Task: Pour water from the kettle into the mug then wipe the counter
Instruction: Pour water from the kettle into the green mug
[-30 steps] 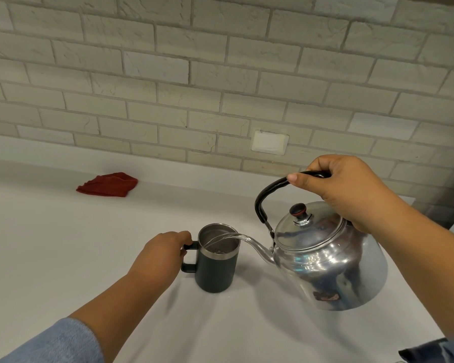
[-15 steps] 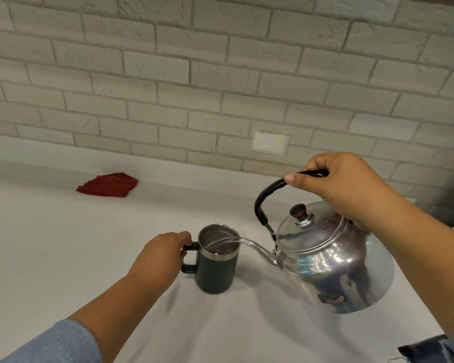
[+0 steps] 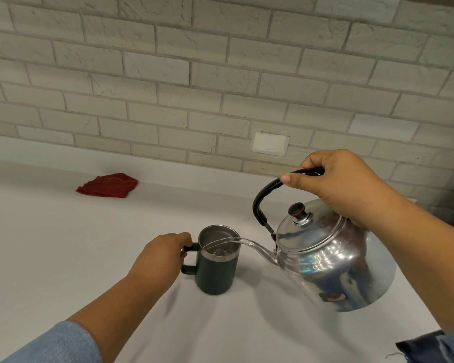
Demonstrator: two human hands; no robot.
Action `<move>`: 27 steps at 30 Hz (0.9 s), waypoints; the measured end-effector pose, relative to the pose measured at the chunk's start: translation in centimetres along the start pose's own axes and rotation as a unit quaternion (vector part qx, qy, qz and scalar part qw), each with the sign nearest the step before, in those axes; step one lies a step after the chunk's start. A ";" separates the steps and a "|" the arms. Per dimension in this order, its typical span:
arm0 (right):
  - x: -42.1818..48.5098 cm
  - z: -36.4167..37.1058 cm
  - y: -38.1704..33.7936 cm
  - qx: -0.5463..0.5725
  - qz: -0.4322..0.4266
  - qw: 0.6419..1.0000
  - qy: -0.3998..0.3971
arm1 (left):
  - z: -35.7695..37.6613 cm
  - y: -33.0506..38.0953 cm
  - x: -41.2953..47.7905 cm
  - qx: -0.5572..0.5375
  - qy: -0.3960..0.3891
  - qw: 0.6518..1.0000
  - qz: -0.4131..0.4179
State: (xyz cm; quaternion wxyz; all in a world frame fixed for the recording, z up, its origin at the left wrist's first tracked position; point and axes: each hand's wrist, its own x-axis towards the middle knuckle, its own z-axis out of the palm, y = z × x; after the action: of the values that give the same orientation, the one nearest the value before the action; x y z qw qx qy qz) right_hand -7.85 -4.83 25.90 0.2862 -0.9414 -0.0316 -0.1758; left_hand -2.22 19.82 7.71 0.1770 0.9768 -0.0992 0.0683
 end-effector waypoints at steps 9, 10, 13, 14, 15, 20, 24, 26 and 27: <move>0.1 -0.1 -0.5 -0.017 0.002 1.000 -0.007 | -0.2 0.1 -0.1 0.000 0.001 1.000 0.002; 0.1 -0.1 -0.5 -0.019 0.002 1.000 -0.007 | -0.2 0.1 -0.1 0.000 0.001 1.000 0.001; 0.2 -0.2 -0.7 -0.030 0.001 1.000 -0.009 | -0.2 0.2 -0.1 0.002 0.001 1.000 0.002; 0.3 -0.2 -0.7 -0.032 0.001 0.999 -0.009 | -0.2 0.2 -0.1 0.003 0.001 1.000 0.002; 0.3 -0.2 -0.8 -0.035 0.000 0.999 -0.009 | -0.2 0.1 -0.1 0.002 0.001 1.000 0.001; 0.6 -0.2 -0.8 -0.053 0.002 0.999 -0.009 | -0.1 0.1 -0.1 0.002 -0.002 1.000 -0.001; 0.7 -0.2 -0.9 -0.058 0.001 0.998 -0.012 | -0.1 0.2 0.0 0.003 -0.003 1.000 -0.002; 0.7 -0.3 -1.0 -0.062 0.002 0.998 -0.015 | -0.1 0.1 0.0 0.002 -0.002 1.000 -0.003; 0.7 -0.3 -1.0 -0.065 0.002 0.998 -0.017 | -0.1 0.1 0.0 0.001 -0.001 1.000 -0.003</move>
State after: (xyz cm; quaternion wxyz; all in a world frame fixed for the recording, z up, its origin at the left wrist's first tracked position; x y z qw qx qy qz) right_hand -7.46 -4.14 26.90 0.2241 -0.9609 -0.0227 -0.1609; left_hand -2.26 19.77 7.85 0.1758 0.9774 -0.0966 0.0671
